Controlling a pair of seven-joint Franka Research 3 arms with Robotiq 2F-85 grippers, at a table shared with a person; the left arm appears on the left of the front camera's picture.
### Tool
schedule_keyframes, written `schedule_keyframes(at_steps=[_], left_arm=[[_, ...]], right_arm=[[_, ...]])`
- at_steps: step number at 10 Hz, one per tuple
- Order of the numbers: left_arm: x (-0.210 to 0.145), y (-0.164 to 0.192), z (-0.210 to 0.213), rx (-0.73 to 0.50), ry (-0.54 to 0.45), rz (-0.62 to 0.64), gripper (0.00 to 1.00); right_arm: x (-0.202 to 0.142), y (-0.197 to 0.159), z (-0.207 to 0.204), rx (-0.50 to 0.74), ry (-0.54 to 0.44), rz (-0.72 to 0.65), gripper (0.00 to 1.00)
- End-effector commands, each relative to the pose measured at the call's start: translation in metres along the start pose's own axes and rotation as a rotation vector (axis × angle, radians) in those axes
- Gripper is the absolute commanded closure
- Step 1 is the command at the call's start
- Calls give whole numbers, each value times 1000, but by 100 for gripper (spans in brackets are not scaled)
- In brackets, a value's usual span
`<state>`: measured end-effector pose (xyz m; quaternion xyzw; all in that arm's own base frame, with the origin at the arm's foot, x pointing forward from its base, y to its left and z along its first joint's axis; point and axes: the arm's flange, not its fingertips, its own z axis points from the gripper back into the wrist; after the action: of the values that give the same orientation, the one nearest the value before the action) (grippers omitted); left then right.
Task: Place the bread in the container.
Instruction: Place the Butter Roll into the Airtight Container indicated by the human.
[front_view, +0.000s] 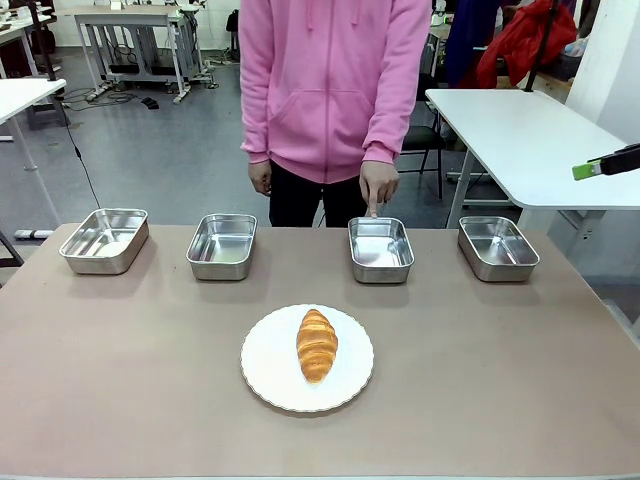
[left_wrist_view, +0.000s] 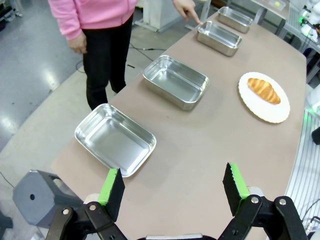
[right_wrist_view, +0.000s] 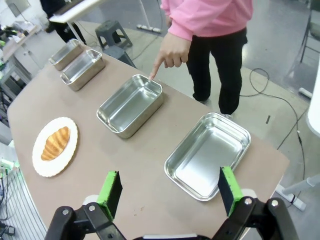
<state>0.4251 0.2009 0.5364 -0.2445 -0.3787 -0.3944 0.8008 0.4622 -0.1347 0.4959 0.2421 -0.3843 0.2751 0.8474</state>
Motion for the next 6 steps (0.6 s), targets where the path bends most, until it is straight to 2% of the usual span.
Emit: schedule_keyframes(at_steps=[1,4,6], left_arm=[[0,-1,2,-3,-3,-9,0],[0,-1,2,-3,-3,-9,0],[0,-1,2,-3,-3,-9,0]], right_arm=[[38,60,-24,-76,77,-37,0],[83,150,-91,-162,179,-158,0],[99,223,-148,-156,247,-229,0]])
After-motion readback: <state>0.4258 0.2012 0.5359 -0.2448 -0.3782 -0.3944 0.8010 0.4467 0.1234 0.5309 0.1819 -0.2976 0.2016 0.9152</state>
